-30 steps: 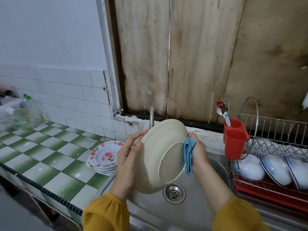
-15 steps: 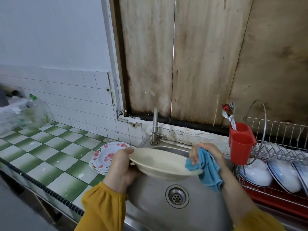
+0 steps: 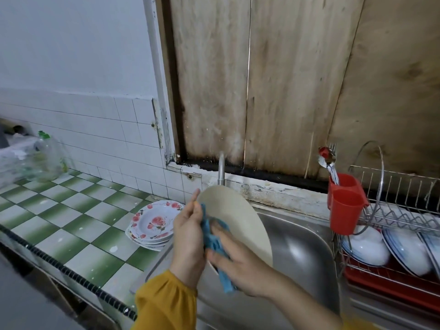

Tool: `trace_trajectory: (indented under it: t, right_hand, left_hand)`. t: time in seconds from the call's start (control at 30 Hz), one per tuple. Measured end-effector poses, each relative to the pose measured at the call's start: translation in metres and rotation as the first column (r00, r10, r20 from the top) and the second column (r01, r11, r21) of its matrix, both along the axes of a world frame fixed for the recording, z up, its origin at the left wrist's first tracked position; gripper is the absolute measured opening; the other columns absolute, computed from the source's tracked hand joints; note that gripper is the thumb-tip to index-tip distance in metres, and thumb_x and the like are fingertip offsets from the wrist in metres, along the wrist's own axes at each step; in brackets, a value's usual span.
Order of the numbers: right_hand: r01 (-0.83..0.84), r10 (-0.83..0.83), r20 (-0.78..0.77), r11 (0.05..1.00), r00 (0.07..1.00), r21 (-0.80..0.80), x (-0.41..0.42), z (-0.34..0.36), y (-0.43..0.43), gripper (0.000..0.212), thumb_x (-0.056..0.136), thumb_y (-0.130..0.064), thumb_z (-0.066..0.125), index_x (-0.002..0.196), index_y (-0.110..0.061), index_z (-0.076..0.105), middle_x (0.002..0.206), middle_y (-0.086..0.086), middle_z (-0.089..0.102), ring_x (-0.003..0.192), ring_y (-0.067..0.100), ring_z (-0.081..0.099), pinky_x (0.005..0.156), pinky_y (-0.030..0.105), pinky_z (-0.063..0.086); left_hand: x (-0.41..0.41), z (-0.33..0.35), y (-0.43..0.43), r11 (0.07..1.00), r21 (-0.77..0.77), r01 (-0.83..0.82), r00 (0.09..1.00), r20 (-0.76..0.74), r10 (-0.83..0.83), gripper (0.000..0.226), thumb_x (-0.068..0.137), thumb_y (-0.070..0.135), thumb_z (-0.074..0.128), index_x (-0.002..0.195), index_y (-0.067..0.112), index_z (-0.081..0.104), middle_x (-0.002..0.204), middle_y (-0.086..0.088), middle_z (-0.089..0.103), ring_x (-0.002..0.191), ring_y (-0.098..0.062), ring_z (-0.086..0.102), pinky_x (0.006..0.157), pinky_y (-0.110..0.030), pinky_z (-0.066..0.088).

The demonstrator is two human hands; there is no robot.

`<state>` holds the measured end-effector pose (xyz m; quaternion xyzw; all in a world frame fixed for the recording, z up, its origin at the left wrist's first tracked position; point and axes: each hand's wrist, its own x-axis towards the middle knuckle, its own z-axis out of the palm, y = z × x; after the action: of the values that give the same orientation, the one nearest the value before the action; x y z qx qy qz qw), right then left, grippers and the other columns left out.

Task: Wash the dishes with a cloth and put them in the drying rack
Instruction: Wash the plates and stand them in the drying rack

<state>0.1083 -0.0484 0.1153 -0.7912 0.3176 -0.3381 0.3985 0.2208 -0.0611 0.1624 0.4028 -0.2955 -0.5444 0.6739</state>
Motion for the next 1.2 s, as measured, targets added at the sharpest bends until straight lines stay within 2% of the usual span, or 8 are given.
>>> trace_trajectory:
  t: [0.1,0.3,0.47,0.57,0.77,0.97,1.13,1.2]
  right_hand:
    - [0.103,-0.242,-0.451,0.945,0.859,-0.311,-0.032,-0.026,-0.016,0.065,0.086,-0.076,0.017,0.145,-0.051,0.013,0.152,-0.028,-0.023,0.141,-0.006,-0.025,0.115,0.027,-0.015]
    - [0.659,-0.682,0.043,0.687,0.73,-0.307,-0.021,-0.021,-0.058,0.06,0.094,-0.057,0.03,0.145,-0.05,-0.001,0.153,-0.023,-0.03,0.14,0.01,-0.037,0.109,0.022,-0.025]
    - [0.203,-0.232,0.001,0.852,0.973,-0.483,0.013,-0.031,-0.026,0.065,0.1,-0.042,0.037,0.149,-0.053,-0.004,0.161,-0.021,-0.009,0.149,0.02,-0.017,0.121,0.034,-0.007]
    - [0.218,-0.493,-0.227,0.689,0.84,-0.691,-0.019,-0.06,-0.048,0.071,0.095,-0.036,0.035,0.152,-0.046,-0.006,0.162,-0.009,-0.016,0.149,0.026,-0.018,0.119,0.049,-0.002]
    - [0.734,-0.713,0.203,0.6,0.671,-0.319,-0.013,-0.025,-0.069,0.065,0.099,-0.049,0.028,0.151,-0.044,-0.011,0.158,-0.014,-0.028,0.144,0.019,-0.031,0.112,0.023,-0.023]
    - [0.326,-0.392,0.047,0.686,0.919,-0.651,0.004,-0.036,-0.033,0.06,0.103,-0.041,0.03,0.156,-0.031,0.004,0.164,0.003,-0.002,0.149,0.035,-0.011,0.121,0.045,-0.005]
    - [0.786,-0.81,0.168,0.459,0.562,-0.415,-0.021,-0.027,-0.07,0.065,0.099,-0.055,0.024,0.154,-0.035,-0.004,0.16,-0.013,-0.024,0.146,0.022,-0.026,0.12,0.052,-0.002]
    - [0.797,-0.758,0.264,0.523,0.597,-0.302,-0.01,-0.016,-0.067,0.066,0.099,-0.06,0.02,0.154,-0.033,-0.006,0.16,-0.014,-0.022,0.146,0.022,-0.027,0.12,0.042,-0.01]
  left_hand:
    - [0.022,0.009,-0.001,0.994,-0.1,-0.032,0.999,-0.01,0.031,0.028,0.1,0.012,0.044,0.121,0.02,0.063,0.112,0.002,0.072,0.103,-0.018,0.067,0.089,-0.032,0.054]
    - [-0.005,-0.004,0.015,0.971,-0.182,0.155,0.983,0.123,-0.133,0.033,0.098,0.008,0.045,0.123,0.02,0.062,0.121,-0.002,0.069,0.113,-0.018,0.065,0.093,-0.031,0.054]
    - [0.001,-0.007,0.011,0.974,-0.226,0.019,0.994,0.112,0.006,0.038,0.098,0.001,0.043,0.117,0.023,0.067,0.118,-0.002,0.071,0.117,-0.019,0.062,0.097,-0.029,0.051]
    - [0.019,-0.002,0.008,0.961,-0.276,-0.021,0.999,0.032,0.031,0.033,0.097,0.003,0.045,0.116,0.02,0.066,0.107,0.006,0.074,0.103,-0.008,0.067,0.079,-0.015,0.053]
    - [-0.004,-0.014,0.021,0.929,-0.34,0.149,0.978,0.189,-0.087,0.043,0.077,0.005,0.063,0.114,0.024,0.073,0.12,-0.001,0.069,0.119,-0.019,0.061,0.099,-0.031,0.048]
    - [-0.004,-0.003,0.017,0.919,-0.387,0.069,0.981,0.191,0.007,0.031,0.092,0.009,0.055,0.119,0.021,0.064,0.113,0.006,0.072,0.114,-0.01,0.063,0.092,-0.02,0.05]
    - [-0.001,-0.009,0.019,0.937,-0.342,0.072,0.979,0.202,-0.001,0.031,0.09,0.017,0.058,0.118,0.026,0.067,0.113,0.007,0.072,0.11,-0.011,0.065,0.085,-0.021,0.053]
    - [-0.009,-0.01,0.024,0.925,-0.369,0.092,0.958,0.286,0.019,0.028,0.091,0.023,0.062,0.115,0.036,0.07,0.121,0.006,0.069,0.119,-0.013,0.061,0.095,-0.027,0.05]
